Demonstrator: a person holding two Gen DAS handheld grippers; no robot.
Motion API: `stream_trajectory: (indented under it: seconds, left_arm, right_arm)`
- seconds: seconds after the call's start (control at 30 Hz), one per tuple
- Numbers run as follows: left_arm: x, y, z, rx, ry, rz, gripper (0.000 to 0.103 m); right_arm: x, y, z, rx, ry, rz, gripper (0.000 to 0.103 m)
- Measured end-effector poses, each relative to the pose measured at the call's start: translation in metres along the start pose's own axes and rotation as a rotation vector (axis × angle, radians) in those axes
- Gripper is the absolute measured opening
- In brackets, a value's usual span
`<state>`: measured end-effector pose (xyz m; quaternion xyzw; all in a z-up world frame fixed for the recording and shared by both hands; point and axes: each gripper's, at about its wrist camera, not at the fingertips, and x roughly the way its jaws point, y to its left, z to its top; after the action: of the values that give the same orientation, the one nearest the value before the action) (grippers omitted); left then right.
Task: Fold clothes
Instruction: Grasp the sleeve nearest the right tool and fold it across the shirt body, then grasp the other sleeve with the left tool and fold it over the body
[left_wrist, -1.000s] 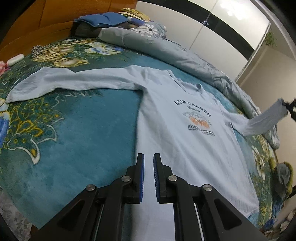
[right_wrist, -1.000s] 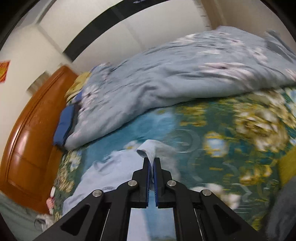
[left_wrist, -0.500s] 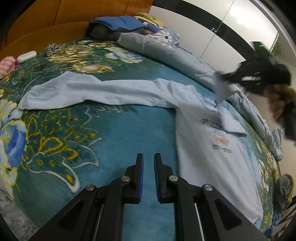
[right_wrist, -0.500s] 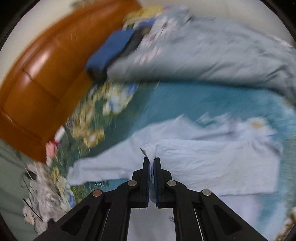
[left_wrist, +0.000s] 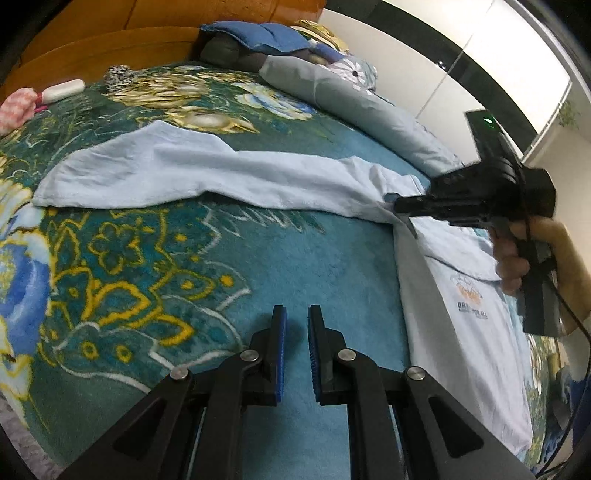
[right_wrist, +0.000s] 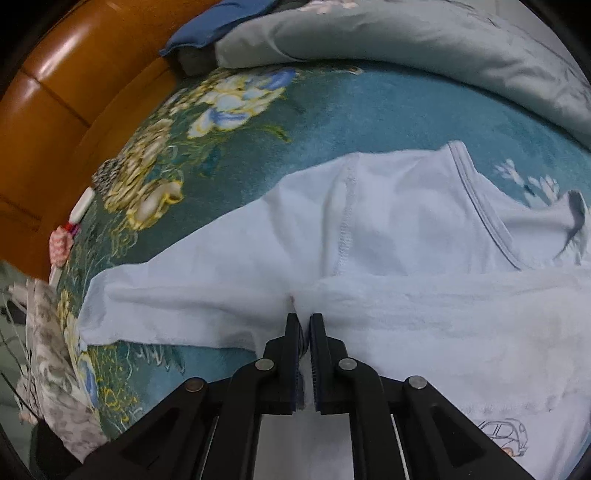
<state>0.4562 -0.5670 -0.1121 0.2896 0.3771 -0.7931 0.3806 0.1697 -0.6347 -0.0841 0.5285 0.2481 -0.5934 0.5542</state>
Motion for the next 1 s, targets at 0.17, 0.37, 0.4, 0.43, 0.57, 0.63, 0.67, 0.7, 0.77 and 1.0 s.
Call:
stream_trajectory:
  seconds: [0.17,0.37,0.4,0.43,0.57,0.63,0.67,0.7,0.77,1.0]
  left_arm:
    - [-0.023,0.035,0.008,-0.089,-0.072,0.063,0.012]
    - [-0.035,0.107,0.027,-0.326,-0.163,0.174,0.036]
    - [-0.032,0.117,0.031,-0.369,-0.158,0.161,0.036]
    - [-0.029,0.128,0.035,-0.412,-0.153,0.147,0.036]
    - [-0.021,0.139,0.045,-0.435,-0.174,0.172,0.015]
    - [-0.016,0.140,0.048,-0.437,-0.168,0.184,0.002]
    - [-0.015,0.141,0.049,-0.448,-0.175,0.187,0.002]
    - [-0.016,0.141,0.049,-0.451,-0.185,0.199,0.002]
    - [-0.019,0.136,0.054,-0.435,-0.213,0.237,0.002]
    - [-0.040,0.039,0.096,-0.158,-0.327,0.252,0.002]
  right_arm:
    - [-0.030,-0.003,-0.013,-0.008,-0.066,0.124,0.049]
    - [-0.073,-0.017,-0.050,-0.057,-0.133,0.108,0.050]
    - [-0.077,-0.021,-0.056,-0.056,-0.136,0.099,0.050]
    - [-0.080,-0.025,-0.063,-0.054,-0.138,0.096,0.050]
    - [-0.087,-0.037,-0.085,-0.045,-0.122,0.114,0.050]
    - [-0.088,-0.043,-0.092,-0.042,-0.114,0.112,0.050]
    - [-0.089,-0.046,-0.095,-0.041,-0.112,0.109,0.050]
    - [-0.091,-0.048,-0.097,-0.039,-0.114,0.107,0.050]
    - [-0.097,-0.054,-0.101,-0.037,-0.122,0.119,0.050]
    - [-0.112,-0.084,-0.110,-0.015,-0.176,0.125,0.050]
